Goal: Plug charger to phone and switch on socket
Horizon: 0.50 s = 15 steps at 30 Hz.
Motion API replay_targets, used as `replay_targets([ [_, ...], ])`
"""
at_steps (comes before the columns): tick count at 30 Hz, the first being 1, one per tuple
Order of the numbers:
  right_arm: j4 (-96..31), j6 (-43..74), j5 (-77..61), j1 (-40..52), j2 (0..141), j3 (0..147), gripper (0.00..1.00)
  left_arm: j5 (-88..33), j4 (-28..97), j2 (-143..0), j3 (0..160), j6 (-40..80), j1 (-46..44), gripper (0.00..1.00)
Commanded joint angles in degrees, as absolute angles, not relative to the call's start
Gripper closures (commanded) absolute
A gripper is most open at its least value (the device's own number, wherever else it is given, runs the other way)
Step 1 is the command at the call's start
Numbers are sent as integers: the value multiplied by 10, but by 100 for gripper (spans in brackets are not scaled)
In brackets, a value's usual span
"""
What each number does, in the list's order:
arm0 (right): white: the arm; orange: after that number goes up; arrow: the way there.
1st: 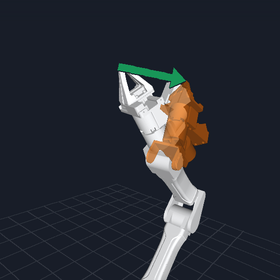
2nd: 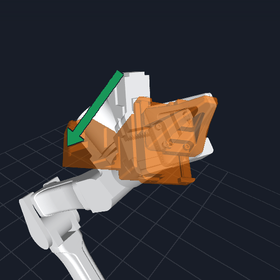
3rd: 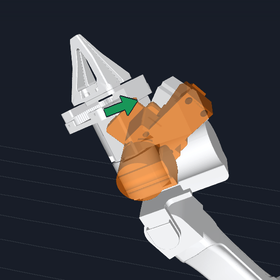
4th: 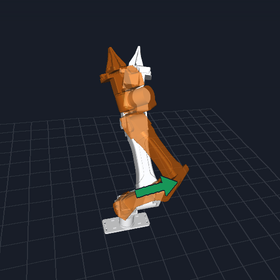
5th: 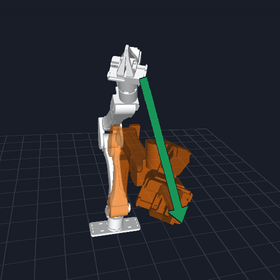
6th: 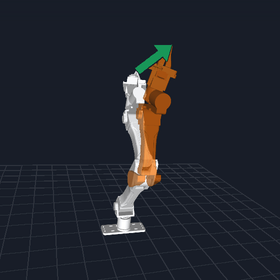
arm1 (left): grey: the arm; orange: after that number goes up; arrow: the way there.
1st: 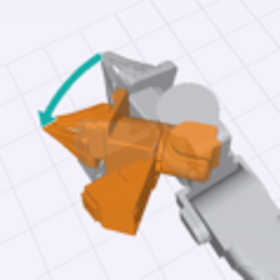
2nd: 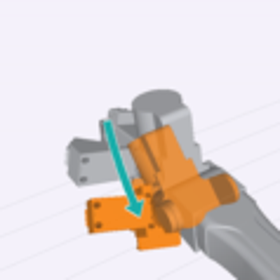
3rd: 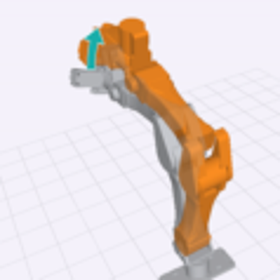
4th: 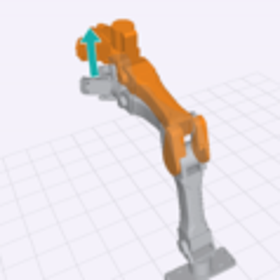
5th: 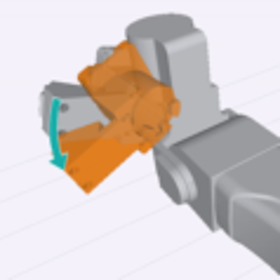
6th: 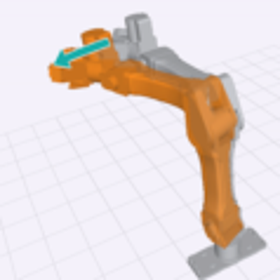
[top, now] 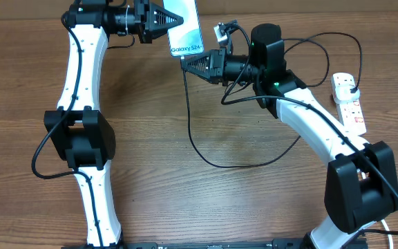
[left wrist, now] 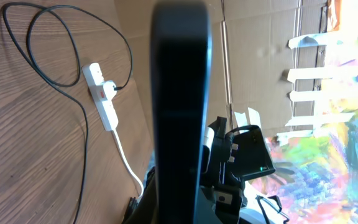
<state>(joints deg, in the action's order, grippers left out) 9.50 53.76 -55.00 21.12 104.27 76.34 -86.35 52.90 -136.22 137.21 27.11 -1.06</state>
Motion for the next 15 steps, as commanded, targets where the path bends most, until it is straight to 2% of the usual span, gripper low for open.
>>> replay_targets([
  [1,111,538,-500,207,1035,770,96,-905,533,-1338,1379,279,-16,96],
  [15,152,560,-528,207,1035,770,96,-895,530,-1338,1379,296,20,96],
])
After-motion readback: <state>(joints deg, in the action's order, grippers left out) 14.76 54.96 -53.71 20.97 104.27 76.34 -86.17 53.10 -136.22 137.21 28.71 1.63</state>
